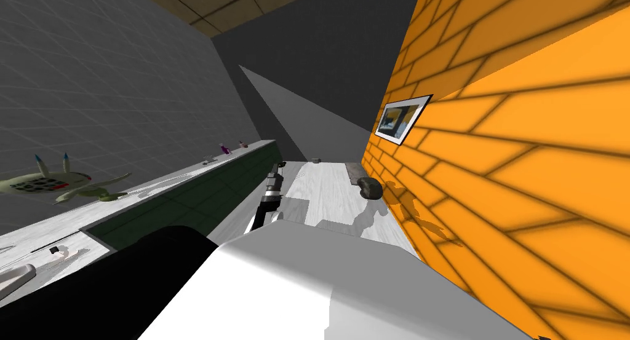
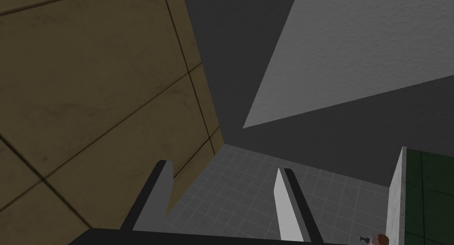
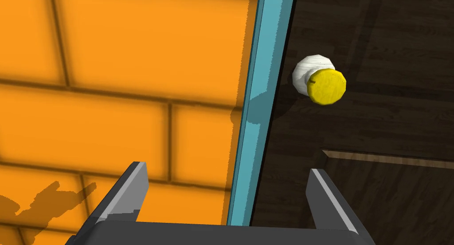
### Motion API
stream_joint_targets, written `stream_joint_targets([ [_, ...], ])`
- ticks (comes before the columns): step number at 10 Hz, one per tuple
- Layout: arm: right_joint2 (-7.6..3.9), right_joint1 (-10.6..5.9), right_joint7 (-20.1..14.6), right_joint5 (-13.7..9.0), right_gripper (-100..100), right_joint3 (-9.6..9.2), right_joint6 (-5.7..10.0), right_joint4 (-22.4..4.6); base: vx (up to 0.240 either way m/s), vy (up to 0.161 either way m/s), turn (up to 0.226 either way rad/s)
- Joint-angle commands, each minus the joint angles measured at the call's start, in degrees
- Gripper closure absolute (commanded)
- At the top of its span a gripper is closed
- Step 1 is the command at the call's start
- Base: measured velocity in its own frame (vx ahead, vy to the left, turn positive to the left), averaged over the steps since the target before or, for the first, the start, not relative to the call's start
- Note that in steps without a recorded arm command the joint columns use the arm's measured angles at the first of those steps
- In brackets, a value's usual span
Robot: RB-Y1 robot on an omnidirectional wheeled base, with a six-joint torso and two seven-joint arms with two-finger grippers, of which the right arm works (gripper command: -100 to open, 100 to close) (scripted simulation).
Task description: Pull the door open
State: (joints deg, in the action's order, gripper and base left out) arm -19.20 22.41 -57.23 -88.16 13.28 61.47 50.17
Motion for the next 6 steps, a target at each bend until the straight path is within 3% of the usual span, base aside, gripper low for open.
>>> stream_joint_targets([
  [1,-0.14,0.33,-0.67,-1.03,-100,0.14,0.36,-0.53,-0.132,-0.090,0.121],
  [2,-0.14,0.33,-0.67,-1.03,-100,0.14,0.36,-0.53,-0.070,-0.042,0.025],
  [4,-0.41,0.25,-2.08,-3.24,-100,0.38,1.28,-2.61,-0.142,-0.066,0.300],
  [6,-0.60,0.20,-3.11,-4.84,-100,0.54,1.94,-4.11,-0.177,-0.077,0.184],
])
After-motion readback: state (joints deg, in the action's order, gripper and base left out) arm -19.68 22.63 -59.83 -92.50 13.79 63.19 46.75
